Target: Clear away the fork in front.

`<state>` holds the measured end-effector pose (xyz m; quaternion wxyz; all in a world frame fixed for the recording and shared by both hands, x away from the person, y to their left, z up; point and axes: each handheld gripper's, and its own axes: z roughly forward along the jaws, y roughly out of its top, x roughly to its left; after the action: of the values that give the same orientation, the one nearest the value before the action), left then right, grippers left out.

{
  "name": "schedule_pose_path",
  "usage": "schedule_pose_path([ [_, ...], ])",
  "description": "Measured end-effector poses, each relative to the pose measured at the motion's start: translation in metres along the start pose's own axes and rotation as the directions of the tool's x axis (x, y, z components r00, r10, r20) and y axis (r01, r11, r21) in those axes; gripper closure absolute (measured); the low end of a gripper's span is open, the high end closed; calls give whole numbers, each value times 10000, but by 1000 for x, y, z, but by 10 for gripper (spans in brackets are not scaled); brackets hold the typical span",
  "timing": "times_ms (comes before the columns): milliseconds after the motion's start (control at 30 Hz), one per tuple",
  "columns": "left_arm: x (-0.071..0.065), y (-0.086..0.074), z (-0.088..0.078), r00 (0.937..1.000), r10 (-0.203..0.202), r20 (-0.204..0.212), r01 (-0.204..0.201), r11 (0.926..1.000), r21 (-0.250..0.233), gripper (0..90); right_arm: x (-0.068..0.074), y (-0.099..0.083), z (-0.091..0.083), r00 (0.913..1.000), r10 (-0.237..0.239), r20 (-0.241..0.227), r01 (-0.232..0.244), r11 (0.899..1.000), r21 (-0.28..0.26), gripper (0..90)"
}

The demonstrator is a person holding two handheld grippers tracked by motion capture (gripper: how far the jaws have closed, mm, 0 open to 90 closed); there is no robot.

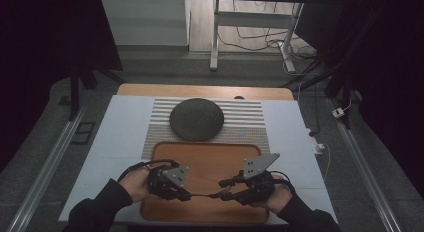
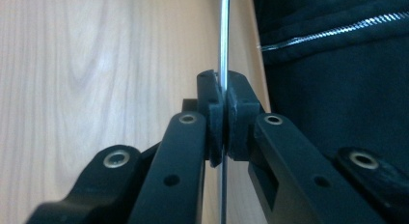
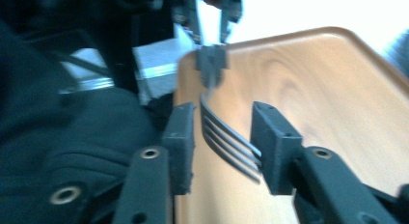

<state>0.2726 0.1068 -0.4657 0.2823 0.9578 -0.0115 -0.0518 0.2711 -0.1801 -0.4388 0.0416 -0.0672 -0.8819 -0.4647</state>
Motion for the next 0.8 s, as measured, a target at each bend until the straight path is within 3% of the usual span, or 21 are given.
schedule_pose_path([
  [33, 0, -1, 0, 9998, -203, -46, 203, 9998, 18, 857, 0, -1, -1, 9992, 84, 381, -87, 9999, 87, 563],
  [67, 0, -3, 0, 9992, -374, -118, 374, 9993, 29, 857, 0, -1, -1, 9992, 84, 381, -87, 9999, 87, 563],
  [100, -1, -6, -1, 9964, -789, -319, 790, 9969, 17, 857, -1, -3, -3, 9959, 215, 879, -229, 9996, 156, 524],
  [133, -1, -6, -1, 9964, -789, -319, 790, 9969, 17, 856, -2, -4, -4, 9929, 232, 1164, -264, 9993, 258, 507],
  [167, -1, -8, -2, 9938, -1029, -427, 1030, 9947, 6, 856, -2, -4, -4, 9929, 232, 1164, -264, 9993, 258, 507],
  [200, -1, -9, -3, 9892, -1348, -573, 1350, 9908, -4, 856, -1, -6, -5, 9821, 353, 1853, -449, 9978, 481, 457],
  [233, -1, -10, -3, 9864, -1496, -683, 1501, 9887, 19, 856, -1, -6, -5, 9821, 353, 1853, -449, 9978, 481, 457],
  [267, -2, -13, -4, 9784, -1840, -944, 1847, 9828, -10, 856, -1, -9, -7, 9712, 435, 2341, -587, 9966, 581, 413],
  [300, -2, -13, -4, 9784, -1840, -944, 1847, 9828, -10, 856, -1, -10, -7, 9657, 450, 2556, -630, 9960, 626, 392],
  [333, -2, -15, -5, 9746, -1957, -1093, 1968, 9804, -2, 856, 0, -11, -8, 9583, 466, 2819, -687, 9953, 689, 372],
  [400, -2, -18, -6, 9640, -2269, -1386, 2292, 9734, 4, 856, 1, -12, -9, 9544, 536, 2935, -768, 9947, 680, 349],
  [500, -4, -20, -6, 9496, -2631, -1704, 2675, 9636, 28, 856, 1, -15, -13, 9348, 850, 3449, -1109, 9922, 562, 279],
  [533, -5, -20, -6, 9450, -2721, -1814, 2776, 9607, 53, 856, 1, -17, -17, 9202, 1133, 3747, -1413, 9888, 479, 246],
  [600, -7, -21, -7, 9386, -2841, -1957, 2907, 9568, 53, 856, 2, -18, -18, 9155, 1190, 3844, -1489, 9877, 488, 225],
  [633, -8, -21, -7, 9349, -2914, -2029, 2982, 9545, 35, 856, 3, -22, -22, 9010, 1304, 4138, -1629, 9856, 443, 192],
  [667, -9, -22, -8, 9308, -3001, -2089, 3074, 9516, 24, 856, 3, -22, -22, 9010, 1304, 4138, -1629, 9856, 443, 192],
  [767, -11, -23, -8, 9123, -3406, -2272, 3474, 9377, -106, 856, 5, -27, -30, 8862, 1538, 4370, -1895, 9811, 390, 177],
  [800, -11, -23, -9, 9027, -3633, -2305, 3700, 9289, -154, 856, 5, -28, -31, 8825, 1618, 4415, -1964, 9800, 333, 166],
])
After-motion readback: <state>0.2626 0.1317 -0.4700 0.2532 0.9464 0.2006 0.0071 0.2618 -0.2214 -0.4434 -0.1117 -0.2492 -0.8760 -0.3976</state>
